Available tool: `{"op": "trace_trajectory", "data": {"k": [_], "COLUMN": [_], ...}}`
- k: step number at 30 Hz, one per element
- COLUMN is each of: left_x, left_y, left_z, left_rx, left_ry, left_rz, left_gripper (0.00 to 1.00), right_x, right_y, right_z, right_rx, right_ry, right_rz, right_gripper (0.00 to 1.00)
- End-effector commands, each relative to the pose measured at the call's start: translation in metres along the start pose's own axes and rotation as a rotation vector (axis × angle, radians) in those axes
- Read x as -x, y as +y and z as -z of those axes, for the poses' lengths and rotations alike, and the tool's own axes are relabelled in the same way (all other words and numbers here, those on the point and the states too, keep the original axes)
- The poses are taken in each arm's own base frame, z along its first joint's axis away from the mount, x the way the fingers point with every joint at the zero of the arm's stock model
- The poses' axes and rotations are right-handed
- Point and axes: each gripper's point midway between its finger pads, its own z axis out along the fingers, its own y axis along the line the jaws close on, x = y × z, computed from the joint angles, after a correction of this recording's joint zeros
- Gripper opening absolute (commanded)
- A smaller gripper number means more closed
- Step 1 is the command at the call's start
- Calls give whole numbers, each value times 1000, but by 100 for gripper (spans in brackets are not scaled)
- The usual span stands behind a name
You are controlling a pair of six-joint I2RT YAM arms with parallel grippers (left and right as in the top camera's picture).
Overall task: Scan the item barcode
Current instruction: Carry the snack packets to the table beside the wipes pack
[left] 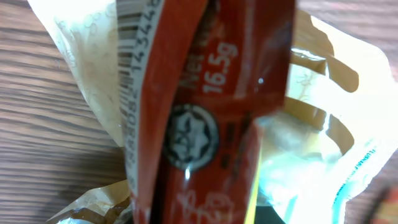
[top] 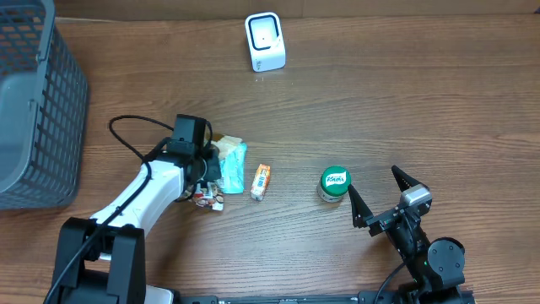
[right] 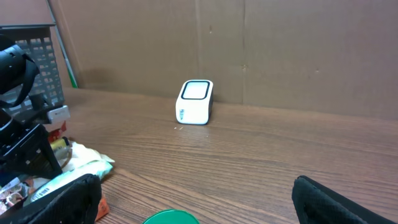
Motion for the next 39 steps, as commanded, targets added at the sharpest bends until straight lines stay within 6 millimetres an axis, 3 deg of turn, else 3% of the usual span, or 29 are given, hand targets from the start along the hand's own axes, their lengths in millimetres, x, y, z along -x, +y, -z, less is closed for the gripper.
{"op": "trace_trajectory", "data": {"k": [1,4,8,12,17,30,32,33,36,39], "left_x": [-36,-36,-25,8,30,-4,-7,-7,0,11], "left_y": [-34,-46,-48,-30,-9,13,14,14,12,9], "left_z": [-10,-7,-5,11,33,6,3,2,5,15], "left_rx": [-163,-223,-214,-68,90,151,150,149,144,142], "left_ry": [156,166,134,72,39,75,71,68,54,50], "left_rz": [-20,-2,12,17,13,16,16,15,-7,-8], "left_gripper": [8,8,5,4,4,5,13,35,51,57], "right_x": [-2,-2,-2,-2,-2,-2,-2,-2,-2,-2], "right_y": [-1,-1,-1,-1,-1,-1,-1,-1,-1,-1], "right_z": [0,0,0,0,0,0,0,0,0,0], "right_rx": [-5,-5,-5,-5,-5,-5,-5,-5,-5,-5], "right_ry": [-1,-1,-1,-1,-1,-1,-1,-1,-1,-1], "right_rz": [0,0,0,0,0,0,0,0,0,0], "right_gripper": [100,100,100,100,100,100,100,100,100,100]}}
